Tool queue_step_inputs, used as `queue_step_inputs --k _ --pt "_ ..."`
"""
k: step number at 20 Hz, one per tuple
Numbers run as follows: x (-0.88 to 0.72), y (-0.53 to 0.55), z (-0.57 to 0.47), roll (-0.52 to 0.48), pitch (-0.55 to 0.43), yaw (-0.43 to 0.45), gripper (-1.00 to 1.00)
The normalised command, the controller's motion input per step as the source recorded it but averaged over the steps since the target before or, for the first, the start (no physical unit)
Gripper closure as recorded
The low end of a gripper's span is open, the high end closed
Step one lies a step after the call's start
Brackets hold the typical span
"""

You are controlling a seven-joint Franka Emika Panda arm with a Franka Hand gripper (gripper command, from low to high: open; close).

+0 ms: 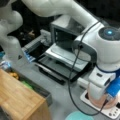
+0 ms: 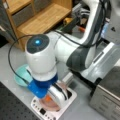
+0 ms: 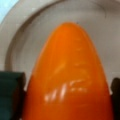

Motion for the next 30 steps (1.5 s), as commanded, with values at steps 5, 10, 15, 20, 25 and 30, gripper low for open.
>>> queue_step_inputs --k 5,10,15,20,25,30 --pt "-0.06 0.01 -0.08 -0.202 -0.099 0.012 1.00" --pt "-0.05 0.01 -0.11 -0.206 -0.104 0.021 1.00" --pt "-0.07 0.01 -0.10 -0.199 -0.104 0.036 1.00" --pt "-0.08 0.01 -0.08 -0.199 -0.106 0.041 1.00" --pt "-0.08 0.01 -0.10 -0.203 -0.112 0.047 1.00" --pt "-0.08 0.01 -0.13 -0.205 -0.122 0.051 1.00"
